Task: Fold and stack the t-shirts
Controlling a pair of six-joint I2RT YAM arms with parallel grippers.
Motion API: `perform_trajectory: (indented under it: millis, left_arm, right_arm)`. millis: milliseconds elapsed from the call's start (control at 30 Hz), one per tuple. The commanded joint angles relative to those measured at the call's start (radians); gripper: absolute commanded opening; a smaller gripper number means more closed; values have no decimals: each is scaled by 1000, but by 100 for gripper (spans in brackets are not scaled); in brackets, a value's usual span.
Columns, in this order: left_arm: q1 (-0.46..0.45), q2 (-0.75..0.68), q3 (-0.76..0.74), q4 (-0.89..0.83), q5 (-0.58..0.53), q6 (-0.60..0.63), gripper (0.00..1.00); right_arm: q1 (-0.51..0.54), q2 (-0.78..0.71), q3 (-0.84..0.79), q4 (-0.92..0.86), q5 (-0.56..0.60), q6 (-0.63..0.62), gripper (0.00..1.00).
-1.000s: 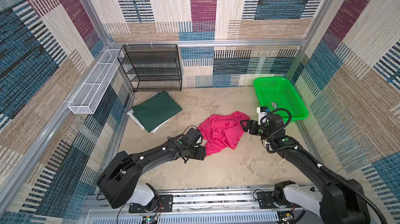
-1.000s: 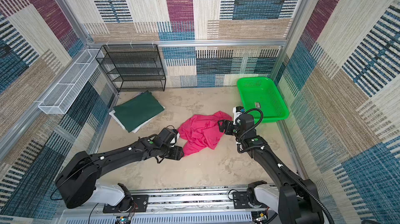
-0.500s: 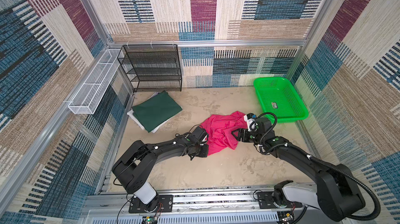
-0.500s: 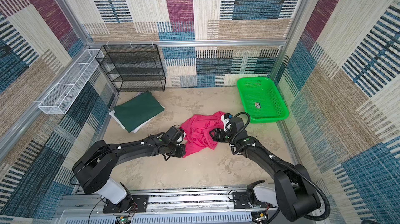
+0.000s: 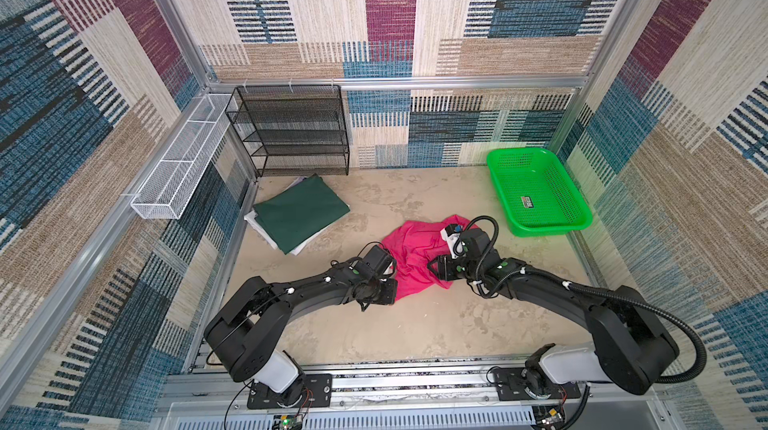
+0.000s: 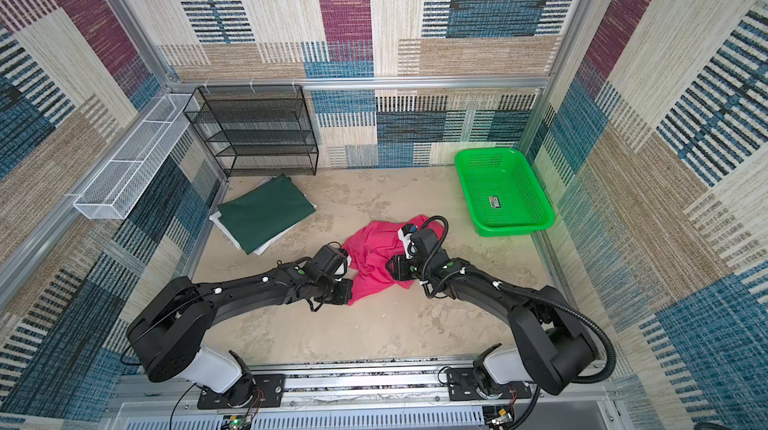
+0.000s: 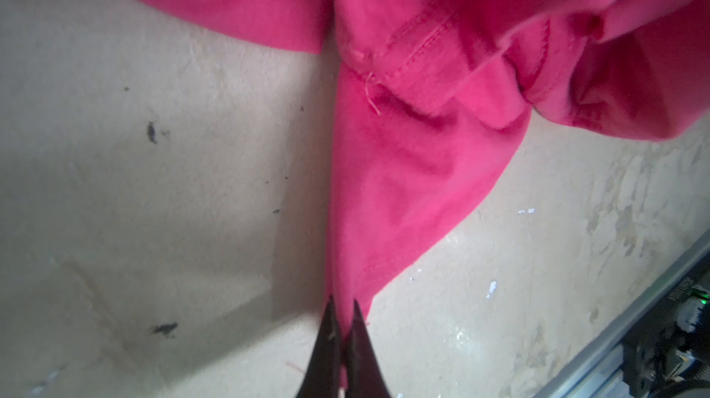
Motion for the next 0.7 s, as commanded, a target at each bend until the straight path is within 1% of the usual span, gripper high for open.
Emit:
perform_trajectory:
  millis: [0, 67, 100, 200, 400, 500, 667]
  left_arm:
    - [0, -14, -6, -4, 12, -26, 0]
    - [0, -25, -6, -8, 9, -29, 0]
    - [0, -37, -7, -12, 4, -32, 0]
    - [0, -84, -16, -24, -28, -41, 0]
    - [1, -172, -22, -113, -143, -40, 0]
    - [1, -218, -29, -161, -201, -45, 0]
    - [1, -293, -33, -204, -254, -43, 0]
  right_arm:
    - [10, 29, 30, -26, 94, -4, 25]
    - [10, 32, 46, -36, 121, 2, 6]
    - [10, 28, 57, -50, 149, 2, 0]
    - [10, 0, 90, -100, 249, -5, 0]
    - [7, -140, 139, -170, 380, -39, 0]
    - [-1, -198, 165, -231, 426, -48, 0]
    - [-10, -308, 242, -301, 461, -73, 0]
